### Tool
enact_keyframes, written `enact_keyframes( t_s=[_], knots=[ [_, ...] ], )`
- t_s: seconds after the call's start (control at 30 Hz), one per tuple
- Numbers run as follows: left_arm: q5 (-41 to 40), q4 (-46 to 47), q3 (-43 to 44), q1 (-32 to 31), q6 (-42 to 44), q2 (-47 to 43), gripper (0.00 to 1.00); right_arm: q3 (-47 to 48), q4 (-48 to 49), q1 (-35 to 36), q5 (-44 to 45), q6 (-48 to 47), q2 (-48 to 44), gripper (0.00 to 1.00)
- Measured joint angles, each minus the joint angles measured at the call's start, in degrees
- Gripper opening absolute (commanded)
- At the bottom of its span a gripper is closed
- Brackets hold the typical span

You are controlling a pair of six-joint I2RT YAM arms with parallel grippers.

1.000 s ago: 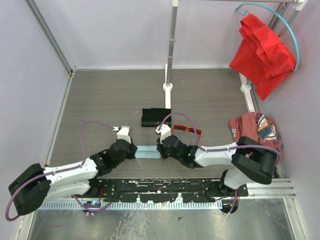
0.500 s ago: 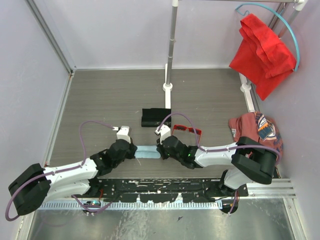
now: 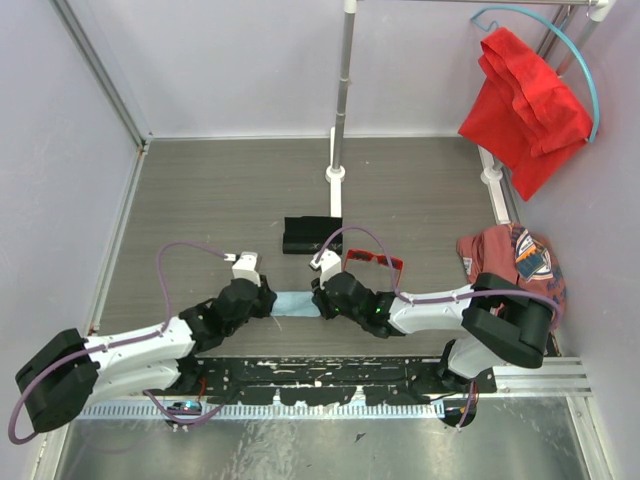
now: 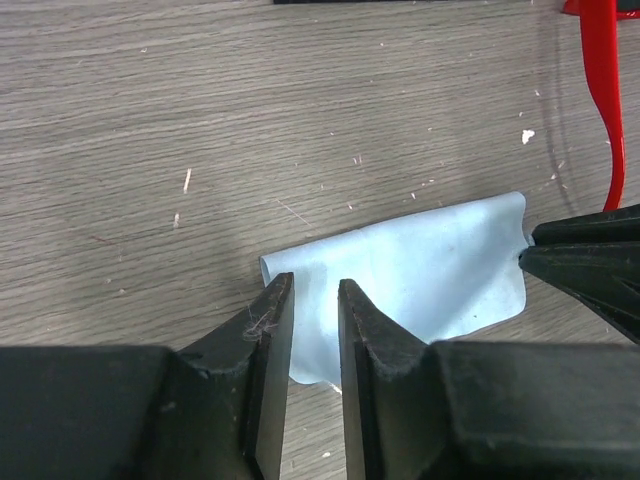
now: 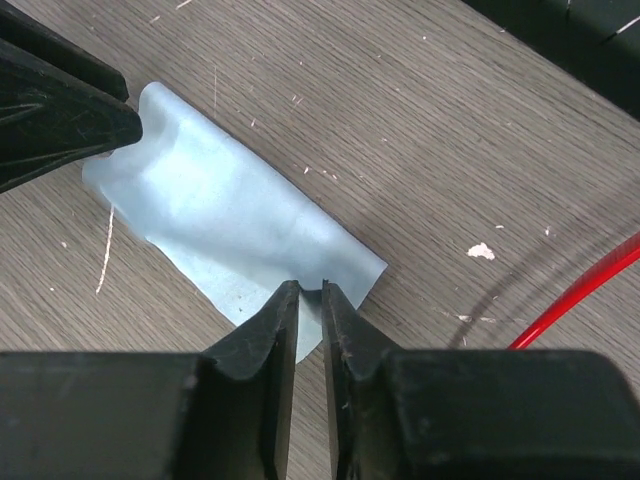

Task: Organize the sunglasses
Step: Fold the glasses cleaning cloth at the center of the board.

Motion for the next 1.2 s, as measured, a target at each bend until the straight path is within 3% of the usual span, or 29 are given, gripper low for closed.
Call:
enact_keyframes(
  t_s=[0.23,0.37,0.5,0.83,1.2],
  knots=[
    [-0.5,-1.4,0.0,0.0,-0.4,-2.1,0.48,0.0,-0.5,0.5,0.2,0.2,-0.9,0.33],
    [-1.0,-2.7,0.0,0.0,-0.8,-4.0,0.62,-0.4,-1.4,0.5,0.9,0.2,-4.5,0.39],
    [-1.3,-3.2,0.0,0.0,-1.1,-5.5,0.68,-0.7,-2.3,0.6,2.5,0.4,-8.8,0.42],
    [-0.7,-3.6,0.0,0.0,-1.0,-4.5,0.68,-0.2,-5.7,-0.1,5.1,2.0,-7.2,0.43],
    [-0.1,-2.3,0.0,0.0,-0.4,-2.4,0.69,0.3,-4.9,-6.4,-2.7,3.6,-6.5,0.43]
  ],
)
